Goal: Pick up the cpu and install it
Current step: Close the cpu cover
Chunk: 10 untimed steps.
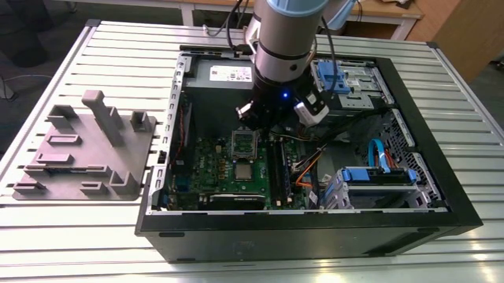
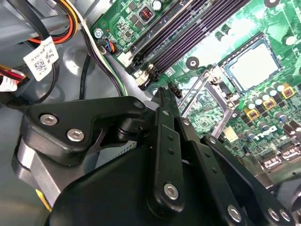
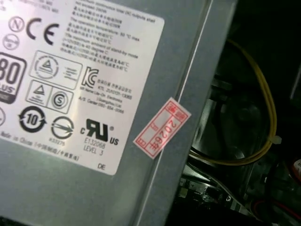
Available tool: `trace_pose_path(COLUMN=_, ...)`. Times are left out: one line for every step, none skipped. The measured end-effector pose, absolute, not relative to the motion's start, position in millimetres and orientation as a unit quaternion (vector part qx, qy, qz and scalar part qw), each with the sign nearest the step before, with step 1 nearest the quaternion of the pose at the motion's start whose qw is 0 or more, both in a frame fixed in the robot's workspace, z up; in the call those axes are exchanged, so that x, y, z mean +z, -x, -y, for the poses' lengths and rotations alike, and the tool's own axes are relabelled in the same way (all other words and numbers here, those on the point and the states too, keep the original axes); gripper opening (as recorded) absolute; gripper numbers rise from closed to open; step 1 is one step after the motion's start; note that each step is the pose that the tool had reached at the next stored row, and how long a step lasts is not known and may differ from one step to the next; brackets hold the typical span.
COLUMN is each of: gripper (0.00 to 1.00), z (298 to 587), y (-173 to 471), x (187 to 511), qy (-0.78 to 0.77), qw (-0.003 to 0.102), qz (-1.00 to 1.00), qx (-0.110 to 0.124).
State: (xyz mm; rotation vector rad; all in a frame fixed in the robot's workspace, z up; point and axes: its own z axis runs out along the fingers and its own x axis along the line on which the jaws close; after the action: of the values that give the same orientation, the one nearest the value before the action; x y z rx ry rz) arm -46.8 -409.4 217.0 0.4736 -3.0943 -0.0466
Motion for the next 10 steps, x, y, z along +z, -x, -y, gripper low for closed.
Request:
trace_pose_path(gripper=0.11, z=409.5, y=46.8, x=217.2, qy=-0.151, qw=0.005, qz=0.988, qx=-0.015)
trace_pose_path(gripper=0.11, z=409.5, y=46.8, x=217.2, qy=-0.151, qw=0.005, qz=0.988, qx=-0.015)
trace_pose_path(gripper=0.11, z=409.5, y=46.8, x=217.2, qy=-0.151, qw=0.005, qz=0.988, qx=-0.015)
trace_pose_path(gripper=0.11, z=409.5, y=46.8, x=217.2, qy=-0.151, qw=0.005, qz=0.988, qx=-0.015)
trace_pose_path(gripper=0.11, z=409.6, y=46.8, x=217.2, qy=-0.151, qw=0.005, qz=0.988, qx=-0.015)
trace_pose_path(gripper=0.11, z=409.6, y=46.8, x=217.3, qy=-0.152, qw=0.005, qz=0.988, qx=-0.015)
trace_pose_path(gripper=0.11, z=409.6, y=46.8, x=217.3, qy=-0.156, qw=0.005, qz=0.988, qx=-0.015)
trace_pose_path(gripper=0.11, z=409.6, y=46.8, x=217.3, qy=-0.161, qw=0.006, qz=0.987, qx=-0.015)
trace_pose_path(gripper=0.11, z=409.7, y=46.8, x=217.3, qy=-0.166, qw=0.006, qz=0.986, qx=-0.015)
trace_pose_path(gripper=0.11, z=409.8, y=46.8, x=217.4, qy=-0.171, qw=0.006, qz=0.985, qx=-0.015)
